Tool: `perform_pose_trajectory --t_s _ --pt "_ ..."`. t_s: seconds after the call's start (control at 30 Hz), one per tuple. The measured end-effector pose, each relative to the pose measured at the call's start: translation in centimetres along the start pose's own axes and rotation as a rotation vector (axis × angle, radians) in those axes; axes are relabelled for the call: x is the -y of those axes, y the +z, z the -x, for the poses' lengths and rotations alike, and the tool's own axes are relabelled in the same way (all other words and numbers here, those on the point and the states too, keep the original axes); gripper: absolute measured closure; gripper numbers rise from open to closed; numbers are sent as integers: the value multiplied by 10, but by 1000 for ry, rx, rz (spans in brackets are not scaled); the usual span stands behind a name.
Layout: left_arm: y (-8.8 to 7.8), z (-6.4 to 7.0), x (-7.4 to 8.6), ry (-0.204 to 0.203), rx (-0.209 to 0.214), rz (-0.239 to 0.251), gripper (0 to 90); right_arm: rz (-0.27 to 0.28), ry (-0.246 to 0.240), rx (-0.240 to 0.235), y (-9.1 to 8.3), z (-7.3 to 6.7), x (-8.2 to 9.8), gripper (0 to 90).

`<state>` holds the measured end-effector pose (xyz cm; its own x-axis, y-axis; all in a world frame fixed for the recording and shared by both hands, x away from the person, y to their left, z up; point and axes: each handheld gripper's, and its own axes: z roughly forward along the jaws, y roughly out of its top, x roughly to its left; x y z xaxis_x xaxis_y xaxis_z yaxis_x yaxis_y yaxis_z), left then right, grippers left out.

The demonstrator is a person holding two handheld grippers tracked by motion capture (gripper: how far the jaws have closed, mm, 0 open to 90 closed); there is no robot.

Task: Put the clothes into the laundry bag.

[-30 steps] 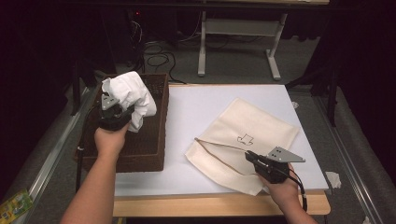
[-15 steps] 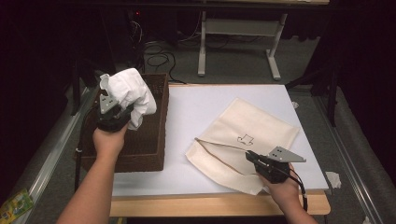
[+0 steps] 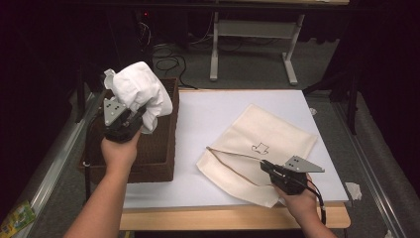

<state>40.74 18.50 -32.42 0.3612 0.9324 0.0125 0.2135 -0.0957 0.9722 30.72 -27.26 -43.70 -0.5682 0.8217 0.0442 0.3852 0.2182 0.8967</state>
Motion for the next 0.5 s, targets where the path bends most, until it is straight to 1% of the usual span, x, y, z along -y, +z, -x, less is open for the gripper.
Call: perform_pose_trajectory --t_s 0.03,0.07,0.13,0.2,0.23,0.27,0.33,0.43,0.47,0.5 --pt "0 8 0 2 12 -2 746 1 -2 -3 0 0 0 850" --pt "0 8 0 2 12 -2 746 1 -2 -3 0 0 0 850" --pt "0 18 -1 11 28 3 746 4 -2 -3 0 0 0 850" --pt "0 24 -1 9 43 4 746 1 -1 -3 0 0 0 850" --pt "0 31 -2 10 50 8 746 -1 2 -5 0 -1 0 850" --pt "0 31 -2 10 50 8 746 -1 2 -5 0 -1 0 850" --pt "0 39 -3 20 60 14 745 2 -5 -6 0 0 0 850" --pt "1 55 -3 26 87 8 746 1 -2 -6 0 0 0 850" --pt "2 60 -3 35 95 4 746 3 -3 -6 0 0 0 850" --pt "2 63 -2 36 99 4 746 4 -3 -5 0 0 0 850"
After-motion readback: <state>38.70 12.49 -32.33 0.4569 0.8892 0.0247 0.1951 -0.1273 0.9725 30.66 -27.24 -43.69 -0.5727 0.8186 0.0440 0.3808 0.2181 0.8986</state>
